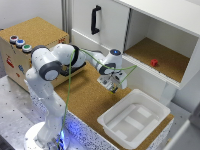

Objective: Grasp the yellow block, then rotate it right

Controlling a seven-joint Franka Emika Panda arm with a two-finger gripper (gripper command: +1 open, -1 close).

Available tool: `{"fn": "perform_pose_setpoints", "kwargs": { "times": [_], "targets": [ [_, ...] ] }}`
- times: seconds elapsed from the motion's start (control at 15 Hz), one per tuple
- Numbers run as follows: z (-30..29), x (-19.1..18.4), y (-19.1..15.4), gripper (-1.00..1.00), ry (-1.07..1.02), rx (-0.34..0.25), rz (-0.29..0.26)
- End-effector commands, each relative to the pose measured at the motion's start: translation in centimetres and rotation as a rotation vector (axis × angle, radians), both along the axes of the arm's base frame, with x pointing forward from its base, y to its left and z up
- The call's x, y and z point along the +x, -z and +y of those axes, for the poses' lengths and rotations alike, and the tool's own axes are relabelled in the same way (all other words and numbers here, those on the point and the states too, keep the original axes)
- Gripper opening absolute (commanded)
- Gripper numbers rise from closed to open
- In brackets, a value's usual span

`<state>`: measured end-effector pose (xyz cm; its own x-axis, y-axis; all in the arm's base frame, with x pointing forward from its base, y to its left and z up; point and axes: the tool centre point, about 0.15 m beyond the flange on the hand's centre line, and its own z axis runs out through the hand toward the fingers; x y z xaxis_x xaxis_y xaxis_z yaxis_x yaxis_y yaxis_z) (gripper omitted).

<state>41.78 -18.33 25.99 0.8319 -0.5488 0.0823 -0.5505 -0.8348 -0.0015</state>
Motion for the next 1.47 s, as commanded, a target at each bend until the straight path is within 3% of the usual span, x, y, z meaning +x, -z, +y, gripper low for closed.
{"fn": "perform_pose_setpoints", "kwargs": {
  "times": [0.0, 0.13, 0.27, 0.47, 0.67, 0.87, 0.93, 1.07, 1.4],
  "targets": [
    [-0.9, 1.2, 1.7, -1.00, 0.431, 0.016, 0.028],
    [-0.7, 0.7, 0.9, -1.00, 0.619, -0.036, -0.040],
    [0.2, 1.1, 1.0, -1.00, 0.758, 0.001, -0.040],
    [0.4, 2.2, 2.1, -1.00, 0.856, -0.039, 0.007],
    [-0.1, 2.6, 3.2, -1.00, 0.907, 0.022, 0.017],
    [-1.0, 2.7, 3.5, -1.00, 0.903, 0.016, 0.028],
    [-1.5, 2.7, 3.7, 1.00, 0.896, 0.023, 0.050],
    [-2.4, 1.9, 3.5, 1.00, 0.907, 0.012, 0.046],
    [-2.1, -1.9, 2.2, 1.00, 0.895, 0.124, -0.008]
  ]
}}
